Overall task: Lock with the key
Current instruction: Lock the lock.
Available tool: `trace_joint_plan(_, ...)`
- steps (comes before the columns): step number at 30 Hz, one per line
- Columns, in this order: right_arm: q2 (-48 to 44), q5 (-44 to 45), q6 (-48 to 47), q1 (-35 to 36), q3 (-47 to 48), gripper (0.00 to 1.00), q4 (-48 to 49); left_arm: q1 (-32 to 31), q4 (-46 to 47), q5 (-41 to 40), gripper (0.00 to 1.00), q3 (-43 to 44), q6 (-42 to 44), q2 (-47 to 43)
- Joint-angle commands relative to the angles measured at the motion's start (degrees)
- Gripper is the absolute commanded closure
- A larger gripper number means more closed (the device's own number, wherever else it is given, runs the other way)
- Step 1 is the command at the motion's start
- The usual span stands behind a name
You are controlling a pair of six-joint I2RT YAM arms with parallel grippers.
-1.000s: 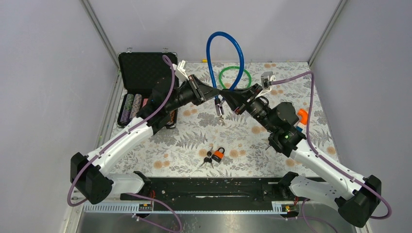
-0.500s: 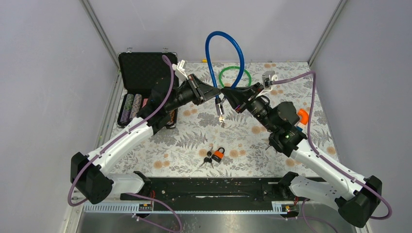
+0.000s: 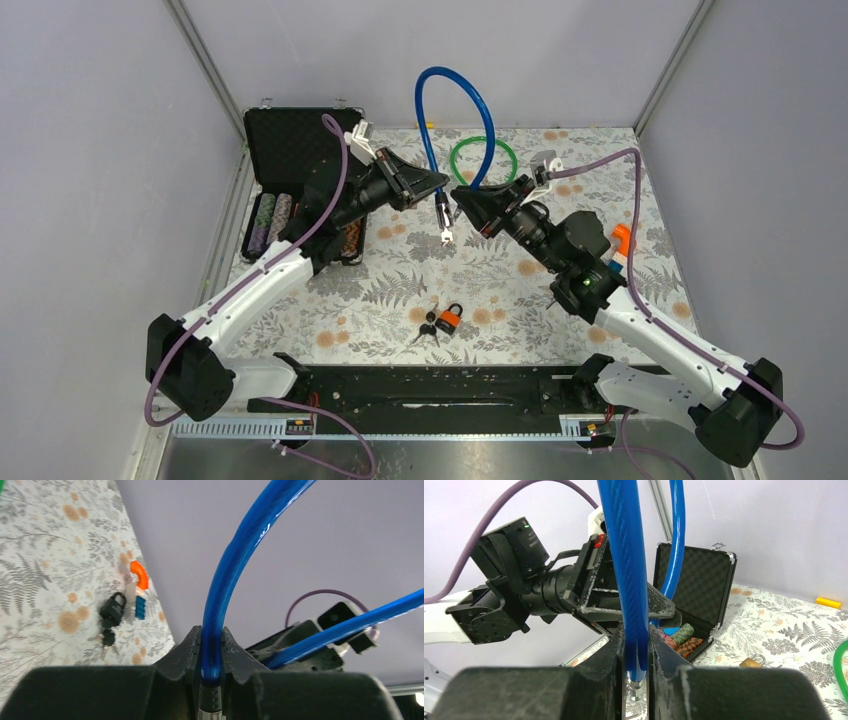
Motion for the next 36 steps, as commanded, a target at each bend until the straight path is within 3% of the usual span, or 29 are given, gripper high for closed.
trace_joint_plan(1, 1.2, -2.9, -1.6, 0.8, 0.2, 1.00, 4.4, 0.0, 10.4, 4.2, 1.00, -0.8, -6.4, 0.8)
trace_joint_plan(5, 2.6, -2.7, -2.4, 0.8, 0.2, 1.00, 5.1, 0.1, 12.7, 6.0, 1.00, -1.4, -9.1, 2.1)
trace_joint_plan(16, -1.1, 2.5, -4.3, 0.8, 1.3, 1.00, 3.8, 0.4, 5.8, 2.4, 1.00, -1.1, -3.1, 1.0)
trace_joint_plan(24, -1.6, -3.1, -3.3, 0.8, 2.8, 1.00, 4.4, 0.4, 5.9, 2.8, 1.00, -1.4, -3.5, 1.7)
trace_joint_plan(36, 1.9, -2.5, -2.3, 0.8, 3.5, 1.00, 6.1, 0.4, 7.1, 4.5, 1.00, -1.5, -4.7, 2.1)
